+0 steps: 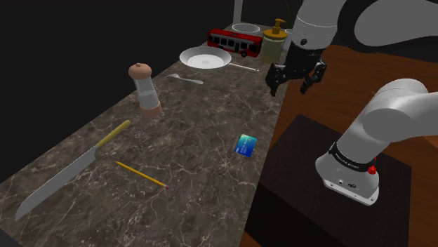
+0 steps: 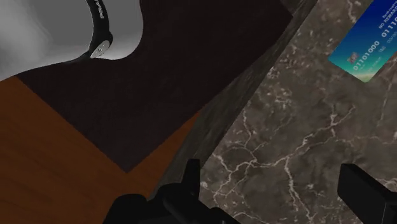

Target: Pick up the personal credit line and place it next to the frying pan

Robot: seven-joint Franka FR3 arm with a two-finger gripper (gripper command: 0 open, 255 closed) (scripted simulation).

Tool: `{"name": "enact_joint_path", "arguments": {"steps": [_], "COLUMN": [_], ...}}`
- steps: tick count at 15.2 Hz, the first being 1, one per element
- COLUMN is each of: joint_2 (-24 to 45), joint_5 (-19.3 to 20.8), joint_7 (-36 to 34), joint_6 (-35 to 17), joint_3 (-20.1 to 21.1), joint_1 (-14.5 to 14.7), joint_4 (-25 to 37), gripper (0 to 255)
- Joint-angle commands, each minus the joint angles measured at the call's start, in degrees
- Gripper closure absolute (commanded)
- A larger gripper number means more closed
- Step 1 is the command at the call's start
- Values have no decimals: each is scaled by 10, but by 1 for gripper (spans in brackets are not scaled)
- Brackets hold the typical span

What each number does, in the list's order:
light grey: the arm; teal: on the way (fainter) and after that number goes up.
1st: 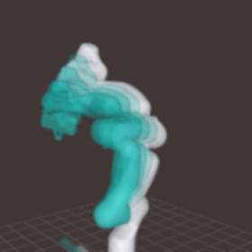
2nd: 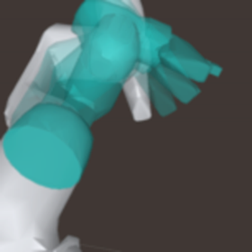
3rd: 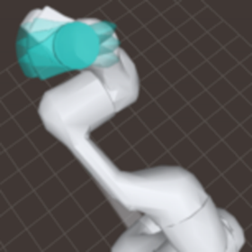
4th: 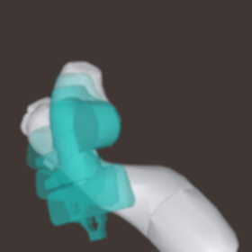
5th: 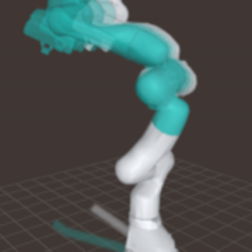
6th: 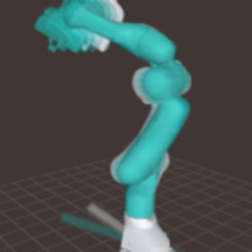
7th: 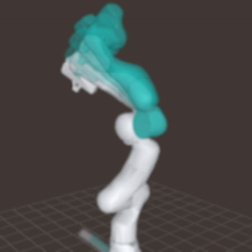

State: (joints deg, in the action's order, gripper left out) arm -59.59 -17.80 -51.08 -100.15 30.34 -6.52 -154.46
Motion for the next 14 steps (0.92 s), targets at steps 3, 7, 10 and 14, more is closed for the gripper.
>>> {"name": "enact_joint_path", "arguments": {"steps": [3, 7, 10, 14], "joint_2": [36, 96, 146, 166], "joint_5": [-64, -113, -139, -151], "joint_7": [-132, -256, -346, -362], "joint_6": [-41, -92, -131, -165], "joint_3": [93, 193, 274, 309], "joint_1": [-23, -72, -130, -150], "joint_4": [2, 28, 58, 51], "gripper": [0, 0, 0, 0]}}
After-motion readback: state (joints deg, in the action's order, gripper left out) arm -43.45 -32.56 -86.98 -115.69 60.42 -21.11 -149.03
